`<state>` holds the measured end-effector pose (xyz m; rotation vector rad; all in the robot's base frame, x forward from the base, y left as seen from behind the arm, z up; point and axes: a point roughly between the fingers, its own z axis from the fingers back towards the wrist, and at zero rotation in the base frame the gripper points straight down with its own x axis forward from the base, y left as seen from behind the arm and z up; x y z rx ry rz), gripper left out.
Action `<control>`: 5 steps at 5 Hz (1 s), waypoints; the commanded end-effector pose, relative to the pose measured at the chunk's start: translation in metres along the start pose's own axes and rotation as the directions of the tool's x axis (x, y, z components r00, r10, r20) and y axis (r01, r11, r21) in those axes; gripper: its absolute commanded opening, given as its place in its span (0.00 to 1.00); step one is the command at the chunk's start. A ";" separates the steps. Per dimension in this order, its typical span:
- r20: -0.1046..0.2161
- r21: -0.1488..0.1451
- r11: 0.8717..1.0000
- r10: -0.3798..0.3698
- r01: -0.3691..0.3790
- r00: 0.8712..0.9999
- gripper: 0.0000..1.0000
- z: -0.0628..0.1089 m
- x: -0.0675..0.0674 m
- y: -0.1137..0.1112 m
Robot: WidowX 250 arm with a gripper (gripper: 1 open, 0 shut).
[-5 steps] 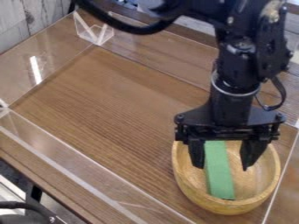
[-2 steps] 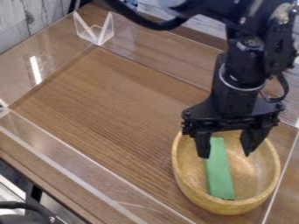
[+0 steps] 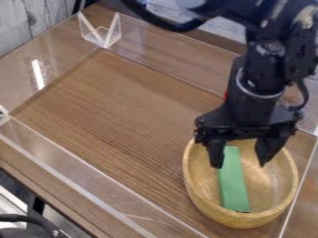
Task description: Remove the green block from the brown bowl and put it on the table
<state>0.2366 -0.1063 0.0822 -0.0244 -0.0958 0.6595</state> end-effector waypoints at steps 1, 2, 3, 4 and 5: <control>0.018 -0.035 0.998 -0.057 0.057 0.998 1.00 0.006 0.002 0.005; 0.019 -0.045 0.996 -0.075 0.076 0.997 1.00 -0.004 0.002 0.000; 0.023 -0.050 0.994 -0.097 0.098 0.995 1.00 -0.013 0.002 -0.003; 0.038 -0.050 0.990 -0.128 0.129 0.991 1.00 0.001 0.007 -0.004; 0.035 -0.029 0.999 -0.027 0.028 0.999 1.00 -0.009 0.004 -0.006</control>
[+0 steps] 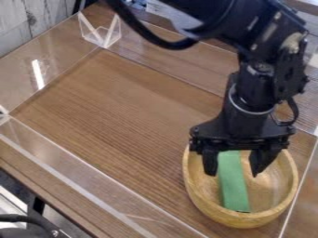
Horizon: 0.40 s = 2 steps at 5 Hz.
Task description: Remove the green block from the brown bowl and put it on the table
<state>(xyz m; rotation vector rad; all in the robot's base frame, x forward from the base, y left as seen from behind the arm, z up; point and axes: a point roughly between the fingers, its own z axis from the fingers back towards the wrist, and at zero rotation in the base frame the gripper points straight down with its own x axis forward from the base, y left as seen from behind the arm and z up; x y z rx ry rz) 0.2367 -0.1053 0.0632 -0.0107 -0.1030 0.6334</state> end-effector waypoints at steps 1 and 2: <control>0.023 -0.015 0.995 0.100 -0.100 0.995 1.00 0.000 0.001 -0.010; 0.021 0.005 0.990 0.142 -0.142 0.990 1.00 -0.009 0.004 -0.014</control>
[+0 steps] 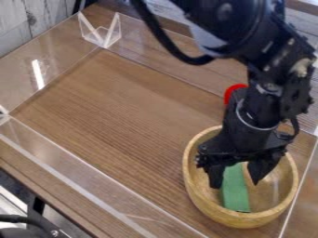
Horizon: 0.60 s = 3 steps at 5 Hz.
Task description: Remove the green block from the brown bowl and put it on the table
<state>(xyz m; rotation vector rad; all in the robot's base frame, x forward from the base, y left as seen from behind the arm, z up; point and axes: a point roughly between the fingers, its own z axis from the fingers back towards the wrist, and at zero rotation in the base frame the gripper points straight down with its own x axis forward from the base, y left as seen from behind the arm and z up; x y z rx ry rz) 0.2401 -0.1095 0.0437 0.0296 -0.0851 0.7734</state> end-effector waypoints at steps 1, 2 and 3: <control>0.018 -0.036 0.999 0.032 -0.031 0.999 0.00 0.011 0.007 -0.014; 0.018 -0.044 0.999 0.000 0.001 1.000 0.00 0.015 0.015 -0.011; 0.021 -0.072 0.997 -0.032 0.034 0.999 0.00 0.026 0.025 -0.008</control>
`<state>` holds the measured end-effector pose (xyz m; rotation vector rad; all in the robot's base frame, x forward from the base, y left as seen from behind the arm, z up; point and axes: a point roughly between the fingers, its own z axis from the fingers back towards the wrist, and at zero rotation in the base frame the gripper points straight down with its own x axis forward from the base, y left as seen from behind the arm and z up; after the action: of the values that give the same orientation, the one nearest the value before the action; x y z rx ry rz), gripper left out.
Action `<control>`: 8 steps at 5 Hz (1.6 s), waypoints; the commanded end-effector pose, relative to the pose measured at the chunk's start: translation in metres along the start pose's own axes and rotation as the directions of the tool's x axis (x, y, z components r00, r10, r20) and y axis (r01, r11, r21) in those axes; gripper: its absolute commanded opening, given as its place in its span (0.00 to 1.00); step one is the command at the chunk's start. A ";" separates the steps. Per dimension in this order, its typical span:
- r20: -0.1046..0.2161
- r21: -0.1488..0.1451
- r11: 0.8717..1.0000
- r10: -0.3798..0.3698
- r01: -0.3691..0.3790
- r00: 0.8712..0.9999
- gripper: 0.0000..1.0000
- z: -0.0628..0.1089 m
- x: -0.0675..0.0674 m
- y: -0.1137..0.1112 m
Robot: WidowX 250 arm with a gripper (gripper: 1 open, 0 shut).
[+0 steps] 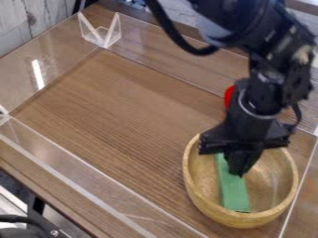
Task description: Remove the green block from the brown bowl and put it on the table
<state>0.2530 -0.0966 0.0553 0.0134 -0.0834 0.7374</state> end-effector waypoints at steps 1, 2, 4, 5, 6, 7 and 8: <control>0.030 -0.098 0.995 -0.020 0.023 0.999 0.00 0.046 0.012 -0.011; 0.026 -0.121 0.992 -0.014 0.017 1.000 1.00 0.070 0.021 -0.008; 0.023 -0.124 0.992 -0.011 0.013 1.000 0.00 0.073 0.044 0.010; 0.017 -0.124 0.992 0.002 0.000 1.000 0.00 0.070 0.048 0.020; 0.013 -0.127 0.992 -0.009 0.010 1.000 0.00 0.073 0.049 0.031; 0.009 -0.125 0.992 -0.020 0.021 1.000 0.00 0.071 0.047 0.041; 0.005 -0.129 0.987 -0.096 0.096 0.995 0.00 0.068 0.042 0.038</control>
<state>0.2515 -0.0419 0.1158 -0.0892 -0.0953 0.6427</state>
